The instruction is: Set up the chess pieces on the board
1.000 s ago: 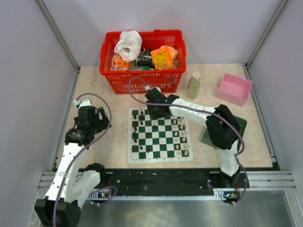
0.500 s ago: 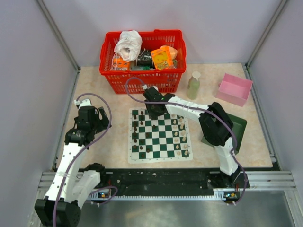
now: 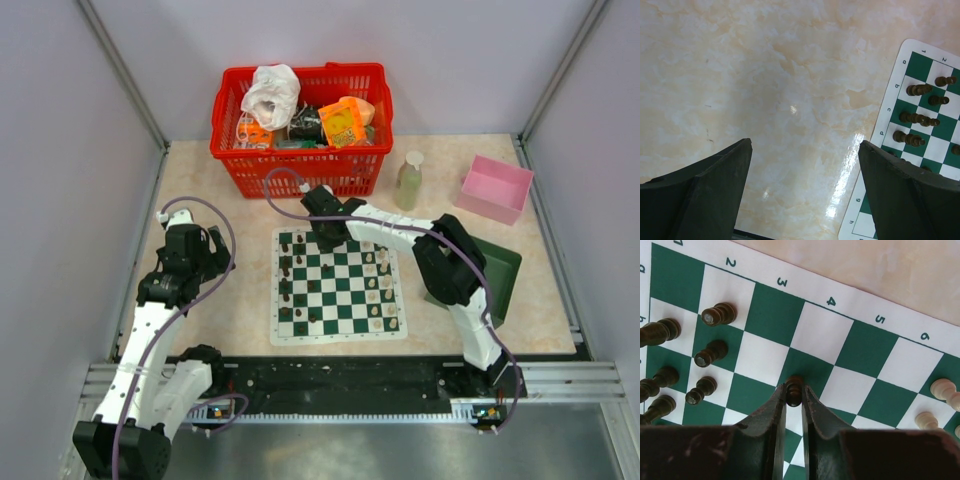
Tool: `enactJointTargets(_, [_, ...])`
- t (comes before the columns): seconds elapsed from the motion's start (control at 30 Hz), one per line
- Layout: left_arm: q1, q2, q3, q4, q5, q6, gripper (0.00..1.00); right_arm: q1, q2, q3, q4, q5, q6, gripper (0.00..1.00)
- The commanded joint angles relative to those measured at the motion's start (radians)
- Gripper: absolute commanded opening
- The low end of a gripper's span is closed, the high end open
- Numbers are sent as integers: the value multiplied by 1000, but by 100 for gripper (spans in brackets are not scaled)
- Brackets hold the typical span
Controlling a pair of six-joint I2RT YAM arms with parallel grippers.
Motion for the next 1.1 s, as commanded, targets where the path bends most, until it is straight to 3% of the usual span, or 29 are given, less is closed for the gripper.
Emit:
enactJointTargets(0.0, [-1,-8,-2,34,-11,3,93,-7,-54,43,10,2,-18,13])
enactJointTargets(0.3, [-1,-8,-2,34,-8,3,93,35,-137,-8,10,-14,-12,13])
enactJointTargets(1.07, [-1,-14,-2,32,-8,3,93,182,-88,1,10,-43,26,13])
